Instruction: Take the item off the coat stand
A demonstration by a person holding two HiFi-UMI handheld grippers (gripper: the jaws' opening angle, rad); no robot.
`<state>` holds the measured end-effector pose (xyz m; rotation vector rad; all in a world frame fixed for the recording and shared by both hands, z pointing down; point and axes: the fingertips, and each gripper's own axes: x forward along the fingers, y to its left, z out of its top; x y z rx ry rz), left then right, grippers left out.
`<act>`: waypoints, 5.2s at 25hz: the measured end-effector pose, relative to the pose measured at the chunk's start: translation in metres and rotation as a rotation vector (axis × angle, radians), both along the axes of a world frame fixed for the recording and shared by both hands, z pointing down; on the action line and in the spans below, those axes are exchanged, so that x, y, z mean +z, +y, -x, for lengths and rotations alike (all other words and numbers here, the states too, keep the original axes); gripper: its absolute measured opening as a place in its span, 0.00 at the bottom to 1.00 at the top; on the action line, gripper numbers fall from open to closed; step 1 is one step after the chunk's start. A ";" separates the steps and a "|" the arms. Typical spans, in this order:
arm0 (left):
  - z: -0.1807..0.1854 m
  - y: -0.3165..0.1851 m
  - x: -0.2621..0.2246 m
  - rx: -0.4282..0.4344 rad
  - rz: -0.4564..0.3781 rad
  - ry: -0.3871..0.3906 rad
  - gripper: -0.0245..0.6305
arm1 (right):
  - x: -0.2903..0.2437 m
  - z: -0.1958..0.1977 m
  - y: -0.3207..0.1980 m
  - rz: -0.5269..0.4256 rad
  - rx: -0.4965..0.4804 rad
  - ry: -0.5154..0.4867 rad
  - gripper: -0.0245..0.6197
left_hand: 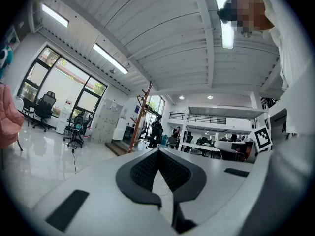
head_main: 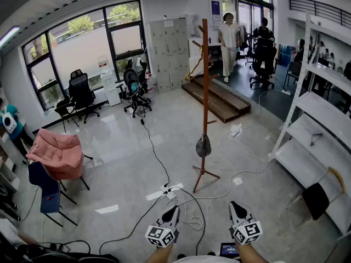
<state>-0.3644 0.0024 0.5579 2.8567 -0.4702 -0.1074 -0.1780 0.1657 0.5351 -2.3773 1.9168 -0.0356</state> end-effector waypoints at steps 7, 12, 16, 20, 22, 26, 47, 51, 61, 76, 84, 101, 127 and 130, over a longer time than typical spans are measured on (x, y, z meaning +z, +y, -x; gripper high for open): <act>-0.021 0.006 0.000 0.019 -0.007 -0.006 0.05 | 0.006 -0.019 0.002 -0.002 0.002 -0.015 0.08; -0.040 0.010 -0.001 0.015 -0.009 -0.021 0.05 | 0.005 -0.039 0.002 -0.034 -0.033 -0.044 0.08; -0.059 0.014 0.001 0.019 -0.010 -0.043 0.05 | 0.012 -0.061 0.007 -0.016 -0.030 -0.058 0.08; -0.078 0.017 0.004 0.008 0.002 -0.051 0.05 | 0.022 -0.086 0.020 0.001 -0.028 -0.069 0.08; -0.088 0.017 0.004 0.001 -0.002 -0.055 0.05 | 0.025 -0.102 0.028 -0.001 -0.019 -0.085 0.08; -0.106 0.010 0.004 -0.011 -0.004 -0.054 0.05 | 0.028 -0.125 0.033 0.002 -0.022 -0.084 0.08; -0.271 -0.151 0.052 0.008 0.094 -0.035 0.05 | 0.057 -0.280 -0.119 0.088 -0.012 -0.094 0.08; -0.309 -0.191 0.048 0.027 0.085 -0.032 0.05 | 0.052 -0.313 -0.171 0.093 -0.025 -0.094 0.08; -0.382 -0.271 0.047 0.045 0.081 -0.019 0.05 | 0.035 -0.373 -0.265 0.074 -0.058 -0.060 0.08; -0.496 -0.356 0.097 -0.147 0.101 -0.081 0.05 | 0.065 -0.520 -0.386 0.097 -0.240 -0.064 0.08; -0.549 -0.402 0.181 -0.281 0.186 -0.159 0.16 | 0.107 -0.579 -0.466 0.148 -0.414 -0.092 0.08; -0.598 -0.426 0.323 -0.265 0.313 -0.455 0.28 | 0.133 -0.630 -0.522 0.195 -0.508 -0.088 0.08; -0.590 -0.422 0.257 -0.291 0.209 -0.428 0.08 | 0.102 -0.635 -0.511 0.158 -0.499 -0.083 0.08; -0.578 -0.420 0.240 -0.315 0.197 -0.396 0.08 | 0.094 -0.631 -0.511 0.149 -0.513 -0.078 0.08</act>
